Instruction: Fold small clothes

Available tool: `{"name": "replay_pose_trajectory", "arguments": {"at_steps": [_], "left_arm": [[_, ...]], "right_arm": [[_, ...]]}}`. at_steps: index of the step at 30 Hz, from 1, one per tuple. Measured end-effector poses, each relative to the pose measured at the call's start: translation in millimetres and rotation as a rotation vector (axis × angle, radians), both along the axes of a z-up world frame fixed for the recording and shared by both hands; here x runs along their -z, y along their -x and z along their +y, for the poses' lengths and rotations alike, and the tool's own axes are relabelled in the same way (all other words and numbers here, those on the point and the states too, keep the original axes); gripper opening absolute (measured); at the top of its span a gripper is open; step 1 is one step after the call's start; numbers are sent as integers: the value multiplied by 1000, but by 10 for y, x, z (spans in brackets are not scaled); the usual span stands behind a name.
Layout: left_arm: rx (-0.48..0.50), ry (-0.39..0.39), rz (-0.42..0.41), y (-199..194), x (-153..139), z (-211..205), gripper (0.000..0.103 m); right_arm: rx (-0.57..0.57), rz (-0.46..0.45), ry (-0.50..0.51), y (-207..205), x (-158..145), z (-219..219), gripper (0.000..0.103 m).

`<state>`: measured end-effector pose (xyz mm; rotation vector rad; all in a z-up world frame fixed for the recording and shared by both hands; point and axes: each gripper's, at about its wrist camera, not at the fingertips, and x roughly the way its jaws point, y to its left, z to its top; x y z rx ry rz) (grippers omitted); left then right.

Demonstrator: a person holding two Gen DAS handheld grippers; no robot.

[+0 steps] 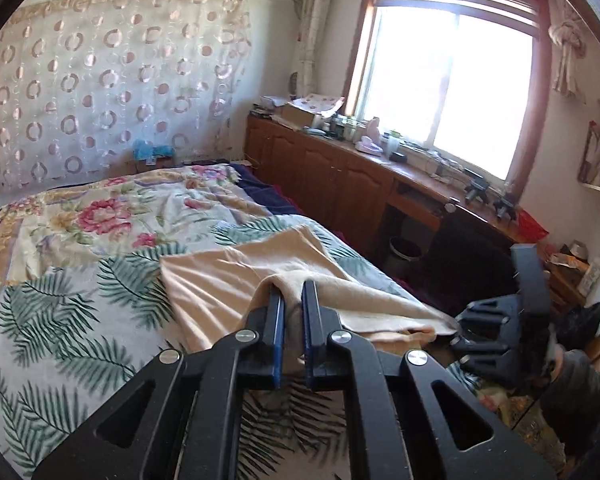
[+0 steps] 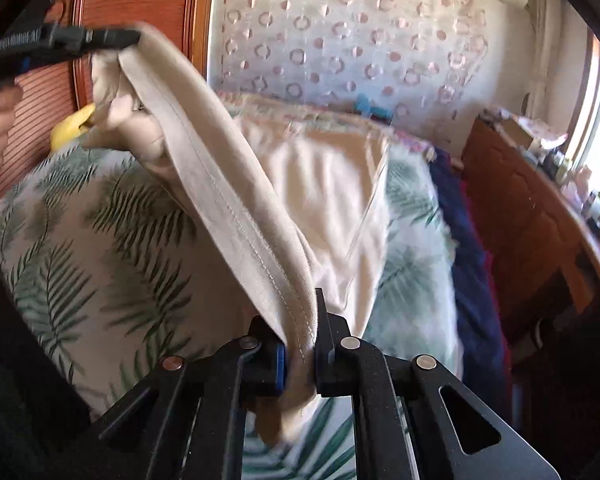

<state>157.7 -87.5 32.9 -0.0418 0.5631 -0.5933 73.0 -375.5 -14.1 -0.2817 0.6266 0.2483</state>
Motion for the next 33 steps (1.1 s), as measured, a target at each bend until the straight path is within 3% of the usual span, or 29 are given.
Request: {"name": "replay_pose_trajectory", "arguments": {"at_steps": [5, 7, 14, 16, 17, 18, 19, 20, 22, 24, 27, 28, 30, 33], "left_arm": [[-81, -23, 28, -524, 48, 100, 8], [-113, -40, 49, -756, 103, 133, 9], [-175, -62, 163, -1454, 477, 225, 9], [-167, -67, 179, -1535, 543, 228, 15], [-167, -69, 179, -1564, 562, 236, 19], [-173, -70, 172, -1579, 562, 253, 31], [-180, -70, 160, -1591, 553, 269, 43], [-179, -61, 148, -1606, 537, 290, 47], [-178, -46, 139, -1639, 513, 321, 69], [-168, -38, 138, -1650, 507, 337, 78], [-149, -51, 158, -1622, 577, 309, 78], [-144, -58, 169, -1629, 601, 287, 78], [-123, -95, 202, -1641, 751, 206, 78], [-116, -165, 244, -1690, 938, 82, 78]], "right_arm": [[-29, -93, 4, -630, -537, 29, 8], [-44, -92, 7, -1011, -650, 64, 8], [-67, 23, 22, -2313, -522, 127, 8], [-60, 59, 9, -2589, -487, 114, 9], [-53, 78, -4, -2738, -492, 104, 16], [-36, 84, -10, -2856, -505, 83, 22], [-12, 78, -8, -2936, -545, 96, 36], [2, 71, -14, -2991, -568, 80, 49], [11, 58, -52, -3074, -651, 61, 60], [38, 35, -45, -3095, -673, 43, 60], [91, 24, -37, -3140, -694, 70, 66], [107, 30, -42, -3150, -677, 75, 72], [113, 51, -38, -3089, -634, 110, 73], [142, 52, 49, -3133, -605, 199, 73]]}}
